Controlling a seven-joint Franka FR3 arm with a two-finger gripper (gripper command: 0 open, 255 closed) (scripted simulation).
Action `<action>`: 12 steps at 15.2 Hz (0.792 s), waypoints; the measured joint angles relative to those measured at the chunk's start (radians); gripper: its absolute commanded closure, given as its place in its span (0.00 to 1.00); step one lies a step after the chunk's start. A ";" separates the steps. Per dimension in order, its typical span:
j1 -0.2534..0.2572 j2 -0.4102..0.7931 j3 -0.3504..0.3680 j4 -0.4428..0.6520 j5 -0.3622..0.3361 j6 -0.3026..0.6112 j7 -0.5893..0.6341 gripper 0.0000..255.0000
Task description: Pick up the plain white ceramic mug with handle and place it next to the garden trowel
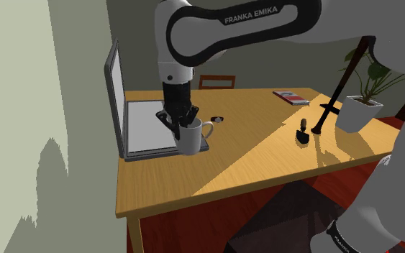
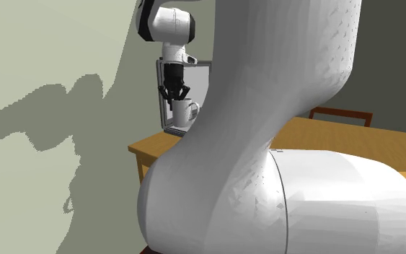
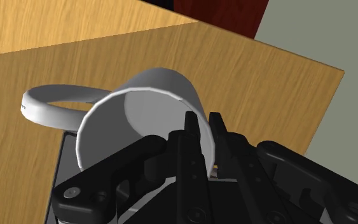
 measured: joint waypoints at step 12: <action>0.002 -0.013 0.003 0.140 0.005 -0.151 0.006 1.00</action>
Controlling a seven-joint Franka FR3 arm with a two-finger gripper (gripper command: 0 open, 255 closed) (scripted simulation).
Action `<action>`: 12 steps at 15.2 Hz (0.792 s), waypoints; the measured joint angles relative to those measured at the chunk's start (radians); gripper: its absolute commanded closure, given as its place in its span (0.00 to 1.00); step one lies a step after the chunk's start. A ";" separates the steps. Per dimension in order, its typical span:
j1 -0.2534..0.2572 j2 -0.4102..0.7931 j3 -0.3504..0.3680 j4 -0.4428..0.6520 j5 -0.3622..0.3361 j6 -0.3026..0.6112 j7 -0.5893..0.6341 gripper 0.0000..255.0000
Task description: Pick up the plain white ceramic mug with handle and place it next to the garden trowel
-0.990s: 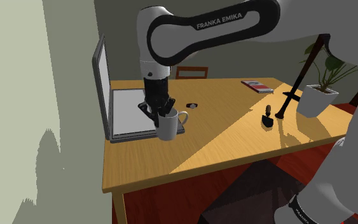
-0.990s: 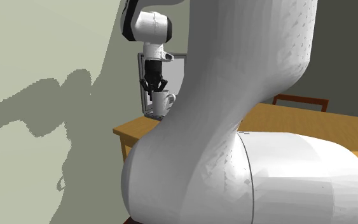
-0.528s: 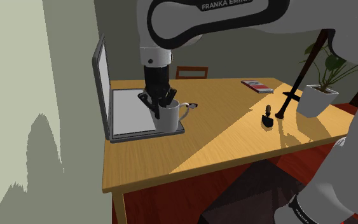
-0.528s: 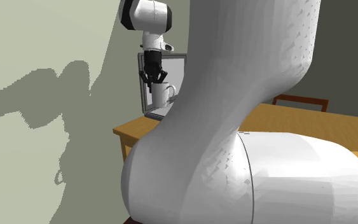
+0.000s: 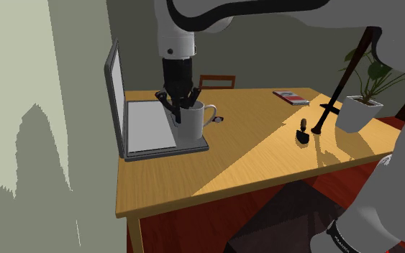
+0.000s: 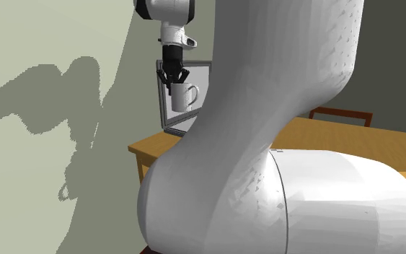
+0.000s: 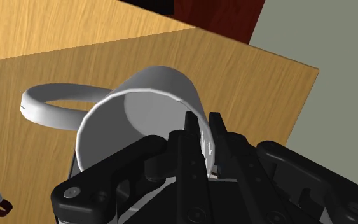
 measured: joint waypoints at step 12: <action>-0.153 -0.176 -0.119 -0.204 0.022 0.024 -0.273 1.00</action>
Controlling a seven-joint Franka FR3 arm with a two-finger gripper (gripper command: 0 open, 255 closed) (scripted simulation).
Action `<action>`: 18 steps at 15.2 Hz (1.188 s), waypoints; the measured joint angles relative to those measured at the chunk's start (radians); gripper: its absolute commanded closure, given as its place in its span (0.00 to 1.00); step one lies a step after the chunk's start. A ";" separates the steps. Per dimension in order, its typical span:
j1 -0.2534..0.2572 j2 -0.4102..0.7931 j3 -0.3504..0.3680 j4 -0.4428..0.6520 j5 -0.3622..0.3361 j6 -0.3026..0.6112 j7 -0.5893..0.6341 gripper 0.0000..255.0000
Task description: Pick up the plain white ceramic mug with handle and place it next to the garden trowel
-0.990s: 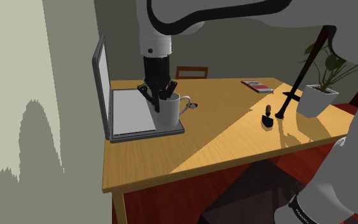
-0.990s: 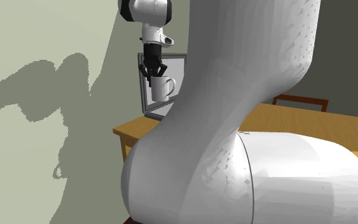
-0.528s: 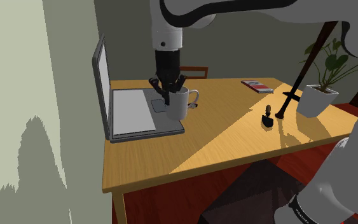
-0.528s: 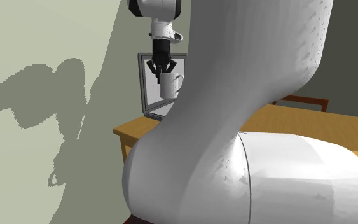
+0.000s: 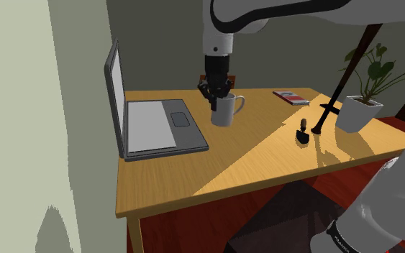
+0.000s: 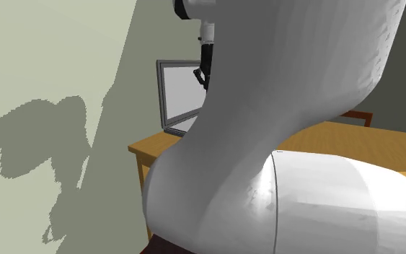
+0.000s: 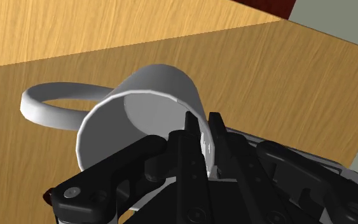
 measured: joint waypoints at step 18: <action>-0.208 -0.028 -0.221 -0.021 -0.070 -0.007 -0.418 1.00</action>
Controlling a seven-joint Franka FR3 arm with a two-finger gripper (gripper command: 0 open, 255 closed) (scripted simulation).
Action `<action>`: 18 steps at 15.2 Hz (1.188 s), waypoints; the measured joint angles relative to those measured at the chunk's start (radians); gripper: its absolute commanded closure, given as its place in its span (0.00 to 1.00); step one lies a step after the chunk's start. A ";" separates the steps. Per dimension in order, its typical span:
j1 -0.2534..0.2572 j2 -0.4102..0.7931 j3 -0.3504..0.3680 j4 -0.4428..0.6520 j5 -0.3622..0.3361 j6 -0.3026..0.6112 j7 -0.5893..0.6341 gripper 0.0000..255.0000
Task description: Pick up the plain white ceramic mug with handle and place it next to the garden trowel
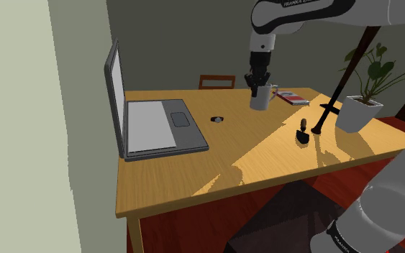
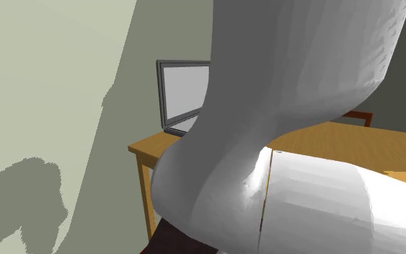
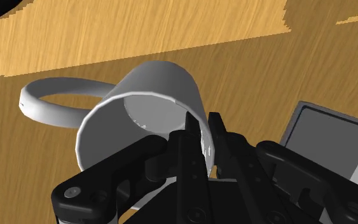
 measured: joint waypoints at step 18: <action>-0.207 0.277 -0.174 0.345 -0.027 -0.046 -0.378 1.00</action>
